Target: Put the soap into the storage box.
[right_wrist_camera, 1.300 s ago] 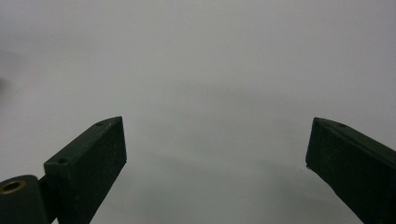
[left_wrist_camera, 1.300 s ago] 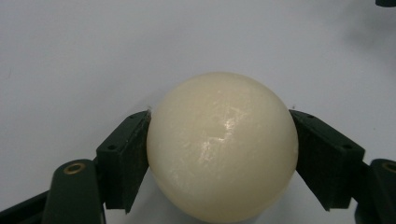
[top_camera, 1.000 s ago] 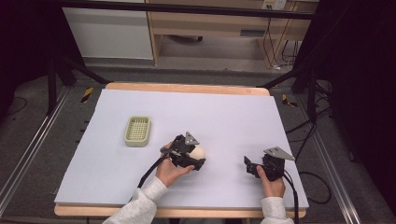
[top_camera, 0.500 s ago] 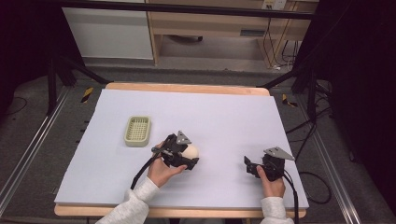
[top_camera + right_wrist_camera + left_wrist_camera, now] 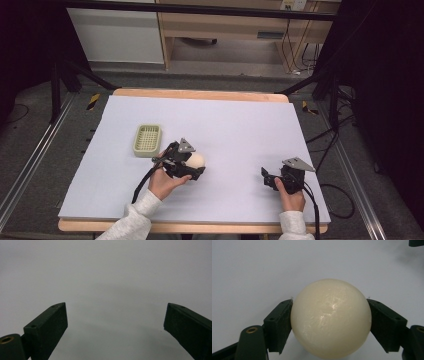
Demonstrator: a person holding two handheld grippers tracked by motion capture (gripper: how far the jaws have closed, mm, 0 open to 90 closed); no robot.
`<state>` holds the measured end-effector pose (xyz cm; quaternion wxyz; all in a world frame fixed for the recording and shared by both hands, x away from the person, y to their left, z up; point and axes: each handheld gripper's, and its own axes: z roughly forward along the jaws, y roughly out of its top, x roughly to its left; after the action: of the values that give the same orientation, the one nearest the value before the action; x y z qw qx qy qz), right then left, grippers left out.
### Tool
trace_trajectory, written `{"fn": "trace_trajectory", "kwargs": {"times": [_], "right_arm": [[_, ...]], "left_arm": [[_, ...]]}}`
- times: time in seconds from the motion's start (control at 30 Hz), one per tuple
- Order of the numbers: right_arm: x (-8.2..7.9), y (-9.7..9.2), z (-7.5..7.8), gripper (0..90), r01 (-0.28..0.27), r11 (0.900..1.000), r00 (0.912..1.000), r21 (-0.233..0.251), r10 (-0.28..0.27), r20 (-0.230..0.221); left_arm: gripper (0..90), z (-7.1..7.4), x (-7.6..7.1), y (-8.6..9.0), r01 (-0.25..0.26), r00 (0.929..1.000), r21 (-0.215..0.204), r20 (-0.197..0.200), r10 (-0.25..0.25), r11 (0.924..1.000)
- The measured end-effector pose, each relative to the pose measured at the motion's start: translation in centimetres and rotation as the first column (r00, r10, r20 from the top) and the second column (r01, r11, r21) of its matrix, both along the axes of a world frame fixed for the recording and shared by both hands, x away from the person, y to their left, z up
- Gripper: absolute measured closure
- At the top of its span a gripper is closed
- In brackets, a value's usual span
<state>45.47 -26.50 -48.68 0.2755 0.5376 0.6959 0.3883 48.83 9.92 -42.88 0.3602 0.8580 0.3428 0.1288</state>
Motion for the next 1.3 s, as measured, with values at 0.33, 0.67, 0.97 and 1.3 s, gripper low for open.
{"fn": "trace_trajectory", "kwargs": {"times": [0.33, 0.67, 0.97, 1.3], "right_arm": [[0.0, 0.0, 0.0, 5.5, -0.001, 1.0, 1.0, -0.001, 0.001, 0.0], [0.0, 0.0, 0.0, 5.5, -0.001, 1.0, 1.0, -0.004, 0.001, -0.003], [0.1, 0.0, 0.0, 5.5, -0.002, 1.0, 1.0, -0.003, 0.002, -0.004], [0.1, 0.0, 0.0, 5.5, -0.004, 1.0, 1.0, -0.004, 0.004, -0.006]], "left_arm": [[24.2, 0.6, 0.4, 2.2, -0.038, 0.9992, -0.012, 0.014, 0.038, 0.9992], [24.2, 1.0, 0.7, 4.4, -0.081, 0.9965, -0.03, 0.016, 0.082, 0.9963], [24.2, 1.3, 1.1, 6.0, -0.103, 0.9942, -0.035, 0.028, 0.104, 0.9941], [24.2, 1.7, 1.6, 8.1, -0.151, 0.9878, -0.055, 0.032, 0.153, 0.987]]}}
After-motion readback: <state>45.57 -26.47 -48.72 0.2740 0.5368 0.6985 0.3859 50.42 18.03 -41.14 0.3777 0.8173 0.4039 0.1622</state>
